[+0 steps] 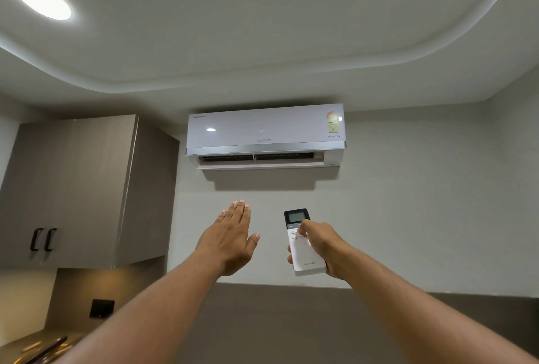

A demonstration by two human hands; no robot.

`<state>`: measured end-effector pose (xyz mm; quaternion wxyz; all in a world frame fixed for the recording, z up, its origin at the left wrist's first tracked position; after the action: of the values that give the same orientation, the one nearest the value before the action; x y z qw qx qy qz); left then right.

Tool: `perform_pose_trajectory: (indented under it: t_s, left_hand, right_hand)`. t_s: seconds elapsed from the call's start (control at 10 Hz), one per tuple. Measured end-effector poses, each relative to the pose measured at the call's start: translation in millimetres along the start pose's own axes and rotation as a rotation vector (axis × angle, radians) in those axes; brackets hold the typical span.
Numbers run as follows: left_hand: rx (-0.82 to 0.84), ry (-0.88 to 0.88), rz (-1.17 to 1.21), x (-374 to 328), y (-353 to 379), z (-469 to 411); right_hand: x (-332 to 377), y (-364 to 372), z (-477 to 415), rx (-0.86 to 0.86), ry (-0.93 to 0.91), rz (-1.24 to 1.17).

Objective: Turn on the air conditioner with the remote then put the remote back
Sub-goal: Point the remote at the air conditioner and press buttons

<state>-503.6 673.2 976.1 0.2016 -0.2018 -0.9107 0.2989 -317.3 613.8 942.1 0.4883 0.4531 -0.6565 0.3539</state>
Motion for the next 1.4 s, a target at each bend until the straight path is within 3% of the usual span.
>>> perform_pose_trajectory:
  t_s: [0.7,1.4]
  left_hand:
    - [0.007,0.022,0.021,-15,-9,3]
    - [0.037,-0.004,0.035,-22,-32,19]
  right_hand:
    - [5,-13,16,-0.107,0.038,0.047]
    - [12,-10,38,-0.103,0.081,0.041]
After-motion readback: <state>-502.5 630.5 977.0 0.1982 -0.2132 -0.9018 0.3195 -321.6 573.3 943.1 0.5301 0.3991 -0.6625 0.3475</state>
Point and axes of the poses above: each hand's wrist, its own z-axis away from the middle knuckle, its own y-axis out of the palm, x = y × z, the point moved 9 cm from there along -z, towards the middle knuckle, and after that the axes turned 4 degrees about -z, right-handed, at the moved point
